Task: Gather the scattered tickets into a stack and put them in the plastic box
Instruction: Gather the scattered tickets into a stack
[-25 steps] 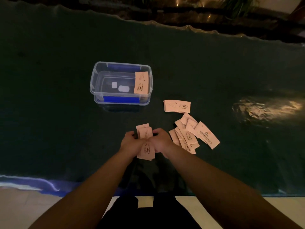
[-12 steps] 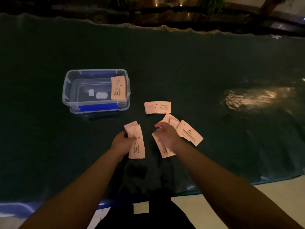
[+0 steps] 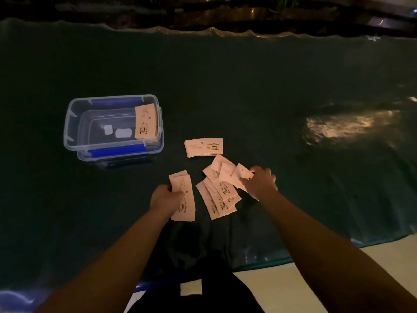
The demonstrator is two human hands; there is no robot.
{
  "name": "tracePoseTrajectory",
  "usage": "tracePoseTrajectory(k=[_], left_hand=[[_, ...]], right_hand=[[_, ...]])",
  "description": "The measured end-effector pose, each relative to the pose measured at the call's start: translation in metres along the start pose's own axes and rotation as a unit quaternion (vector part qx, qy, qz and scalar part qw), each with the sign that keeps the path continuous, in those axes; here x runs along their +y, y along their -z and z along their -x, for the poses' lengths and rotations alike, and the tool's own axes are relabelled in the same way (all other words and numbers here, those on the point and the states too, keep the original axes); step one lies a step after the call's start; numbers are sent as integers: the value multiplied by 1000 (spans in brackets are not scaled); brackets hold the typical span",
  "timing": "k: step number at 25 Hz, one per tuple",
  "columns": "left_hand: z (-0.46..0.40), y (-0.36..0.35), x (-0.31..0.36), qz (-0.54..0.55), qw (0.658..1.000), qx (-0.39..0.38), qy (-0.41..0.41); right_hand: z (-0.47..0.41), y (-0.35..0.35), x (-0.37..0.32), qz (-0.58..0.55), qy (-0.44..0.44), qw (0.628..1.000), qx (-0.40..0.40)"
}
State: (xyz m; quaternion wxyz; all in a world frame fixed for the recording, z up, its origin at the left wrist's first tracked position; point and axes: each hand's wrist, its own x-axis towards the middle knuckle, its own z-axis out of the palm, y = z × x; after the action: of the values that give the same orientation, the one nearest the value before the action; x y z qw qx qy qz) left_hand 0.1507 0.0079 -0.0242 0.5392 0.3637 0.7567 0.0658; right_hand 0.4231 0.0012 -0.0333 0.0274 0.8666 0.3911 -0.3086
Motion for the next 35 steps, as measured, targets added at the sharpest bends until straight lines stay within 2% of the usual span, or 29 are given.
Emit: tracePoseTrajectory(k=[6, 12, 16, 19, 22, 27, 29, 32, 35], left_hand=[[2, -5, 9, 111, 990, -75, 40], [13, -14, 16, 252, 954, -140, 86], [14, -20, 20, 290, 937, -166, 95], [16, -28, 24, 280, 942, -164, 87], [14, -37, 22, 231, 961, -139, 55], [10, -47, 17, 106, 994, -35, 2], [14, -46, 19, 53, 999, 1, 9], [14, -45, 18, 65, 997, 22, 37], [15, -47, 22, 100, 993, -11, 63]], right_hand=[[11, -9, -9, -50, 23, 998, -28], [19, -21, -15, -65, 36, 996, -44], [27, -31, -26, -69, 65, 992, -82], [35, -40, -31, -66, 93, 991, -75], [41, -37, -37, -111, 64, 988, -85], [46, -32, -40, -185, 58, 974, -115], [47, -32, -38, -166, 69, 976, -122], [48, -33, -40, -155, 68, 978, -123], [52, -39, -43, -193, 65, 969, -143]])
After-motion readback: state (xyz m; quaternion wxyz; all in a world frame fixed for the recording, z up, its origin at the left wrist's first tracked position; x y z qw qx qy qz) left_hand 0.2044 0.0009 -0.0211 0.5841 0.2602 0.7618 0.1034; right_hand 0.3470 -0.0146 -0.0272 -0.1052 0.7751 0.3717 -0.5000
